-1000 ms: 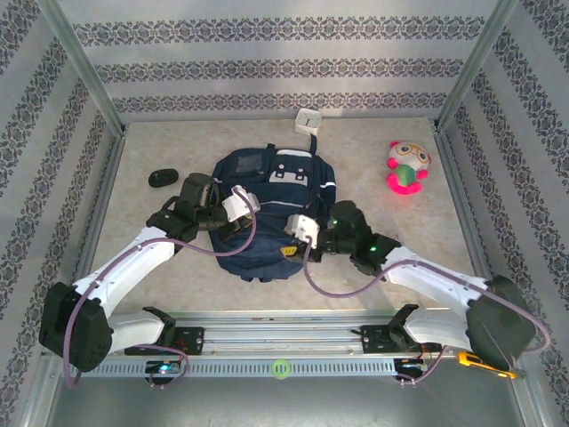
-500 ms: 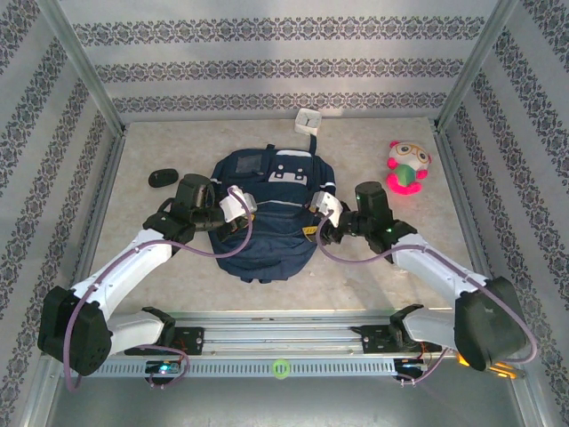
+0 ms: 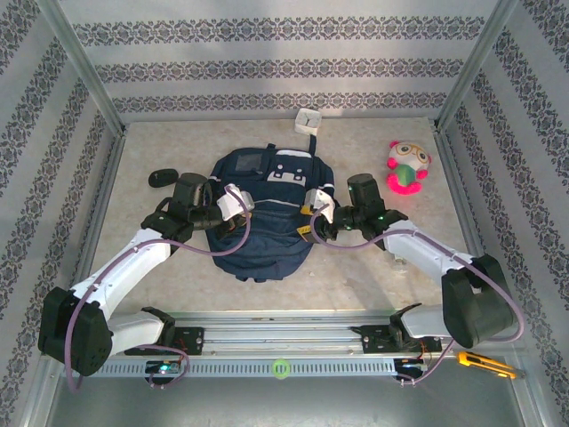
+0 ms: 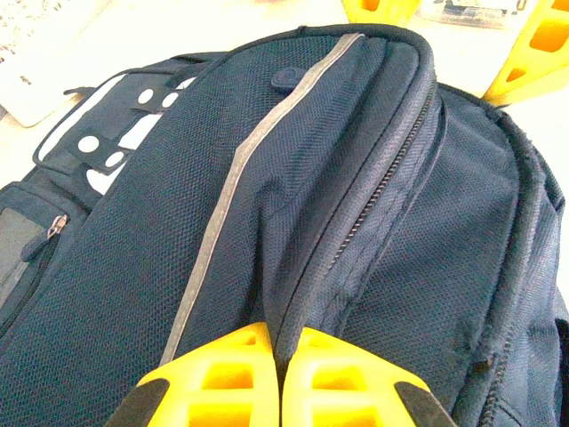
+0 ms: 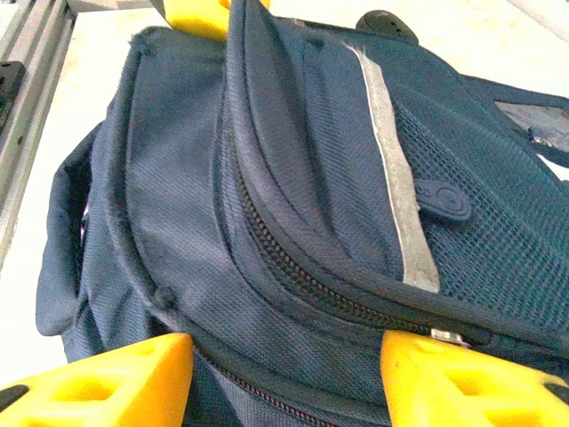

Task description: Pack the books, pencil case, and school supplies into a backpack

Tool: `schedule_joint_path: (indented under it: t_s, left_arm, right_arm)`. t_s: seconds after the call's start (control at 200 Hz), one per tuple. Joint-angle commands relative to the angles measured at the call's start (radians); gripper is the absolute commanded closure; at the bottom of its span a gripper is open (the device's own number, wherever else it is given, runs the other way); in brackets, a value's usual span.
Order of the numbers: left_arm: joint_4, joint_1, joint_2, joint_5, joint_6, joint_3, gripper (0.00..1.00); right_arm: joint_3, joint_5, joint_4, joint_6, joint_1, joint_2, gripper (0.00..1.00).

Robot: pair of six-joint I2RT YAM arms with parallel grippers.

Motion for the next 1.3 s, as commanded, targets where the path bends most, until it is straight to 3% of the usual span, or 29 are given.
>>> schedule_joint_path:
  t_s: [0.0, 0.21, 0.525, 0.57, 0.59, 0.665, 0.729, 0.834, 0.979, 1.049, 1.134, 1.294]
  left_arm:
    - [0.117, -0.005, -0.024, 0.116, -0.011, 0.027, 1.0]
    - [0.107, -0.006, -0.032, 0.131, 0.002, 0.028, 1.0]
    - [0.122, -0.006, -0.024, 0.164, -0.003, 0.03, 1.0]
    - [0.124, -0.005, -0.021, 0.169, -0.005, 0.029, 1.0]
    - [0.124, -0.006, -0.019, 0.17, -0.005, 0.029, 1.0]
    - [0.103, -0.006, -0.017, 0.158, 0.008, 0.031, 0.99]
    - [0.05, -0.005, -0.024, 0.116, 0.03, 0.031, 0.97]
    - [-0.002, -0.006, -0.051, 0.064, 0.05, 0.007, 0.84]
    - [-0.008, -0.009, -0.114, 0.063, 0.005, 0.004, 0.47]
    - [-0.061, -0.033, -0.127, 0.09, -0.042, 0.087, 0.38]
    - [-0.094, -0.083, -0.115, 0.065, -0.061, 0.178, 0.32]
    - [-0.283, -0.191, 0.003, -0.067, 0.19, 0.284, 0.28]
  right_arm:
    - [-0.019, -0.051, 0.046, -0.022, 0.0, -0.098, 0.4]
    - [-0.046, 0.03, 0.057, -0.028, -0.01, -0.207, 0.36]
    - [0.074, 0.003, 0.049, -0.056, 0.056, -0.033, 0.39]
    - [0.079, 0.016, 0.064, -0.065, 0.06, -0.007, 0.45]
    - [0.078, 0.02, 0.077, -0.063, 0.059, 0.005, 0.53]
    - [0.091, 0.02, 0.07, -0.055, 0.048, 0.036, 1.0]
    - [0.105, -0.019, 0.038, -0.058, 0.042, 0.033, 1.0]
    - [0.079, -0.038, 0.061, -0.069, 0.045, -0.006, 1.0]
    - [0.071, -0.037, 0.056, -0.077, 0.054, -0.028, 1.0]
    - [0.07, -0.034, 0.054, -0.077, 0.057, -0.027, 1.0]
    - [0.071, -0.034, 0.058, -0.076, 0.062, -0.021, 1.0]
    - [0.089, -0.035, 0.059, -0.074, 0.076, 0.001, 1.0]
